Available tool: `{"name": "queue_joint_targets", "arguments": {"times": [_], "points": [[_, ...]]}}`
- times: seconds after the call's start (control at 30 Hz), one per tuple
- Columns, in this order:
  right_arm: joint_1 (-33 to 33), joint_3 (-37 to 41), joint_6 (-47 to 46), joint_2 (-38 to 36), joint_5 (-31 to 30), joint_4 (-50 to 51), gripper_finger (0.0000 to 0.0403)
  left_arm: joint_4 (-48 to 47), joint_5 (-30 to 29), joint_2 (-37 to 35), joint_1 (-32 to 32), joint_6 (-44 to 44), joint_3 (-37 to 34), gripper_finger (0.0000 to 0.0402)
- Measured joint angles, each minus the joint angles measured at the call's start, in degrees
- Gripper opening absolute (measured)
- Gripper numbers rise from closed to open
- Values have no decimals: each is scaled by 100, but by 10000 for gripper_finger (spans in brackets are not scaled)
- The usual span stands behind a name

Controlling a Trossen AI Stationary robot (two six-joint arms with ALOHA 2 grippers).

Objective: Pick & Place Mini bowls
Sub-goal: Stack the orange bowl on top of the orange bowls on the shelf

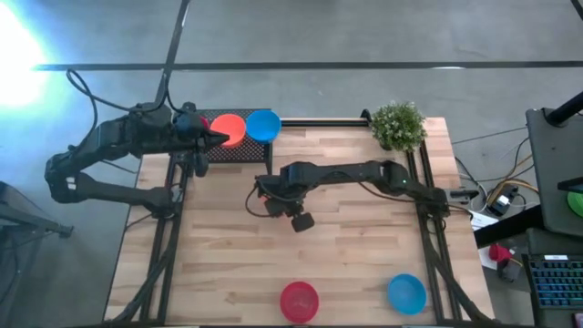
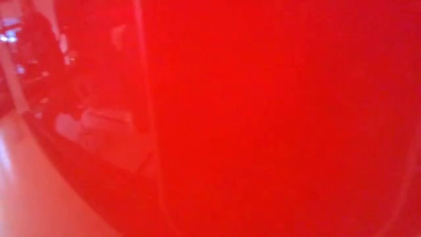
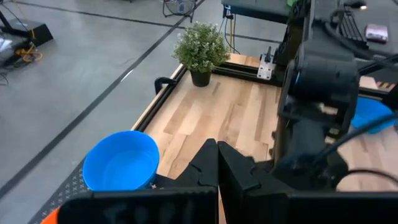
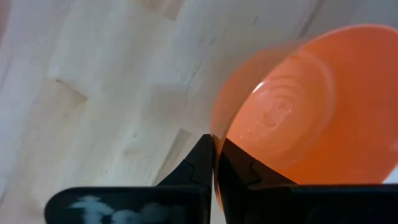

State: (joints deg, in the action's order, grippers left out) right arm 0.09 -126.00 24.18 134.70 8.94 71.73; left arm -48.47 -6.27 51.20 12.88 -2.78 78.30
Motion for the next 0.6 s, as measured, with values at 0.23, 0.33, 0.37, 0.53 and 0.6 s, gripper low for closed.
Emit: {"name": "queue_joint_targets", "arguments": {"times": [0.23,0.33,0.37,0.53,0.6], "points": [[12,-292,-182,251,6,82,9,0,3,2,0,-222,0,0],[14,-316,-173,268,-1,19,18,0,3,9,0,-222,0,0],[20,-316,-173,268,-1,21,24,0,3,9,0,-222,0,0],[95,-300,-170,268,-4,7,61,0,1,9,0,-222,0,0],[130,-299,-129,268,-2,5,79,0,1,9,0,-236,0,0]]}}
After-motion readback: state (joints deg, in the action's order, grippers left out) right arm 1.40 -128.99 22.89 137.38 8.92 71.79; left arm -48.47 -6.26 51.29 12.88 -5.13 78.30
